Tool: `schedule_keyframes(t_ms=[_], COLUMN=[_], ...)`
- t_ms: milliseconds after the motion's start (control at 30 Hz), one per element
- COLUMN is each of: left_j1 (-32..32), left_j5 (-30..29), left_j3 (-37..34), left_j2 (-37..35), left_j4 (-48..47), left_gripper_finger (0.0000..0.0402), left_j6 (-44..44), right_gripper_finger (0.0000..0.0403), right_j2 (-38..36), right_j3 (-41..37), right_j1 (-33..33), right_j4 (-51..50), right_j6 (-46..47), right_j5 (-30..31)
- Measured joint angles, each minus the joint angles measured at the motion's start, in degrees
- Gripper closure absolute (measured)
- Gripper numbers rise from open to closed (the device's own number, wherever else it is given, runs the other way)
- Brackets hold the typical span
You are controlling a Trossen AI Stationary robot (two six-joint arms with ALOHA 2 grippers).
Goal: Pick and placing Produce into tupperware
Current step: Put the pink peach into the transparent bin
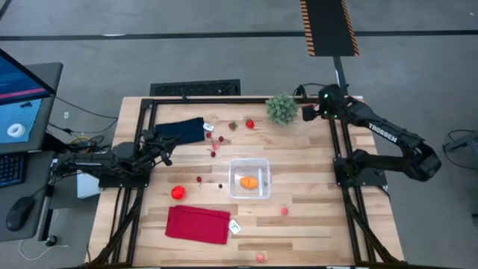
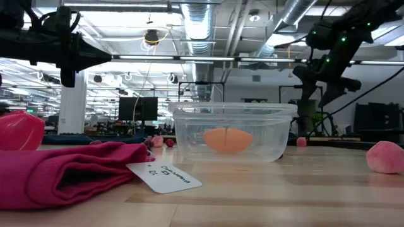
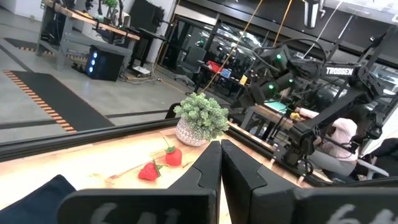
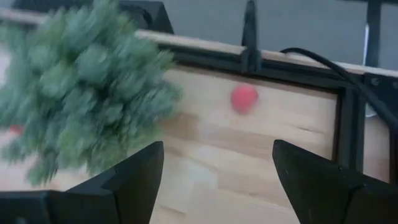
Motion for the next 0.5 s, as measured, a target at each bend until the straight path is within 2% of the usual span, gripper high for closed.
schedule_keyframes(t_ms=[133, 267, 500], left_j1=[0.0, 0.0, 0.0], left_j5=[0.0, 0.0, -0.4], left_j3=[0.0, 0.0, 0.0], left_j2=[0.0, 0.0, 0.0], left_j4=[0.0, 0.0, 0.1], left_gripper_finger=[0.0401, 0.0401, 0.0401], left_j6=[0.0, 0.0, 0.1], right_gripper_finger=[0.0076, 0.0076, 0.0076], right_j2=[0.0, 0.2, 4.8], right_j3=[0.0, 0.0, 2.1], right_j1=[-4.6, -6.6, -4.8], right_j4=[1.6, 3.5, 4.5], right_j6=[1.7, 3.3, 6.9], right_j5=[-4.1, -7.2, -8.1])
